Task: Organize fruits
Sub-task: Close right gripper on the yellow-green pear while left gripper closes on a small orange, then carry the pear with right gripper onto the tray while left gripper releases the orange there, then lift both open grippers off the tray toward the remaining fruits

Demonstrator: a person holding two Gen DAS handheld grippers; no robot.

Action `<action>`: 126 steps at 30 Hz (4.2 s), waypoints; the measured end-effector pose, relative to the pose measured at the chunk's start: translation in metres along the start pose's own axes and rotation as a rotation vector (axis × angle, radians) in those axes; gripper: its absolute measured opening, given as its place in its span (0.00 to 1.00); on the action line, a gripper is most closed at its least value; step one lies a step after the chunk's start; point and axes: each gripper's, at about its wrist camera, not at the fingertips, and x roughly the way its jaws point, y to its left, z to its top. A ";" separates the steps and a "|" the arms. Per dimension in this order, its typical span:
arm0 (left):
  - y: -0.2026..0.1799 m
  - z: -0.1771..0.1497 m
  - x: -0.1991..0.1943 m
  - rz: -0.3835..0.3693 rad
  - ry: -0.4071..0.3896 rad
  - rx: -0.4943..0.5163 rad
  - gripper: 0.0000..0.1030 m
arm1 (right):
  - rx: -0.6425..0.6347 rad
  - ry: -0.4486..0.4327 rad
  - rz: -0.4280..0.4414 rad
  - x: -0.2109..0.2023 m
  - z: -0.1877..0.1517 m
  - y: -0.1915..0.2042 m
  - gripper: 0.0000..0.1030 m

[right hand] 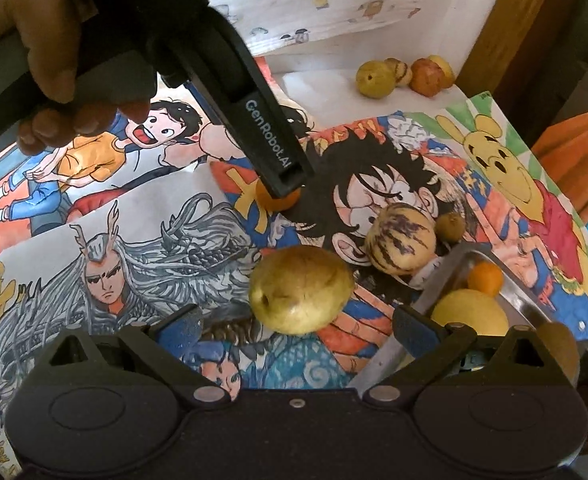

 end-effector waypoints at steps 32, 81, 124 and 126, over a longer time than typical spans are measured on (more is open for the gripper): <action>-0.012 0.007 0.018 -0.156 0.047 0.016 0.32 | -0.047 -0.025 -0.020 0.025 0.007 -0.001 0.63; -0.156 -0.002 -0.004 -0.265 0.048 0.038 0.32 | 0.148 -0.036 -0.223 -0.056 -0.117 -0.125 0.60; -0.161 -0.002 -0.004 -0.215 0.058 0.006 0.53 | 0.215 -0.005 -0.295 -0.068 -0.128 -0.126 0.71; -0.158 -0.005 -0.009 -0.210 0.047 0.009 0.63 | 0.243 0.000 -0.308 -0.073 -0.130 -0.120 0.73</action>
